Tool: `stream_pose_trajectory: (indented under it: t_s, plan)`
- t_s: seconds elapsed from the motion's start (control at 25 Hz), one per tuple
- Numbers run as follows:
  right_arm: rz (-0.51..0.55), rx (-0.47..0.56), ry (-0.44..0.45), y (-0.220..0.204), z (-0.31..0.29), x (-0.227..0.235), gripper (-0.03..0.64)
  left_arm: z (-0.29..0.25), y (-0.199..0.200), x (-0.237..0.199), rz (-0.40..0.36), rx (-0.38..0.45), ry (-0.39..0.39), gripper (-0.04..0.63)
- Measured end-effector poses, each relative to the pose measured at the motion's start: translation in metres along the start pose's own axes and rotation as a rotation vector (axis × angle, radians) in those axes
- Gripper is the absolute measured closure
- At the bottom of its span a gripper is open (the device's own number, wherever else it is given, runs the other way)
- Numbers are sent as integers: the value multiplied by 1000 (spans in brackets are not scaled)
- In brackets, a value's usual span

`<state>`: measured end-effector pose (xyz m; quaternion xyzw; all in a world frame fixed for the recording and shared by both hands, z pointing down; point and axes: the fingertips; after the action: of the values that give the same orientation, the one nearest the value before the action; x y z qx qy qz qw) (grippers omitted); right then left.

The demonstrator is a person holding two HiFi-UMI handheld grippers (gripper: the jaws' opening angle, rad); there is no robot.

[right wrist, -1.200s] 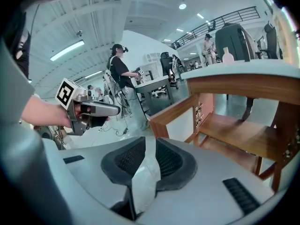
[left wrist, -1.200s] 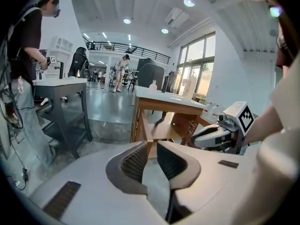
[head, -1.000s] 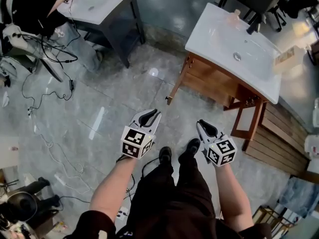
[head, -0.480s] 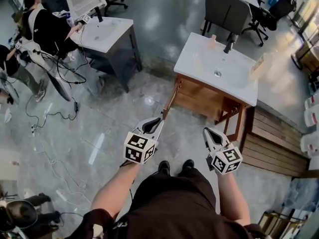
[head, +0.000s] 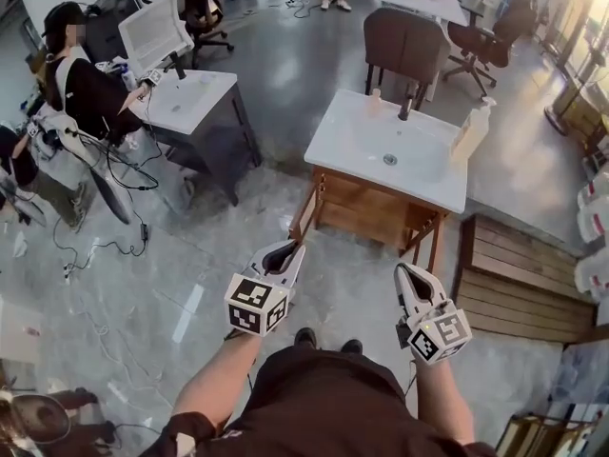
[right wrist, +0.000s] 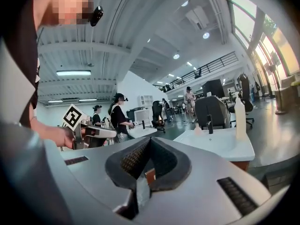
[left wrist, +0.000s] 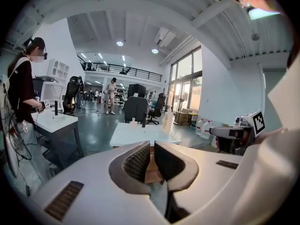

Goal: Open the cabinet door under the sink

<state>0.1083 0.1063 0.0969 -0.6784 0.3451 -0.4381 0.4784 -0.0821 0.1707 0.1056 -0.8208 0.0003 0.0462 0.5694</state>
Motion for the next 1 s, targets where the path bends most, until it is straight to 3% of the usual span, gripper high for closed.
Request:
stream_pose_trajectory:
  t_s: [0.44, 1.0]
  plan:
    - [120, 124, -25, 78, 72, 31, 606, -17, 67, 66, -78, 90, 34, 561]
    - [96, 145, -18, 78, 54, 21, 606, -6, 73, 61, -100, 75, 49, 569]
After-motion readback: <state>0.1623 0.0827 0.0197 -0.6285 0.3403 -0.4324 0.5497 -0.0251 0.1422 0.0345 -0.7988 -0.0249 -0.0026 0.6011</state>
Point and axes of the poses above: the fingertips, and each gripper's own axes: z backward along the fingers, x to its right, y out of its top, and after that the axes turned 4 degrees about -z, right-handed
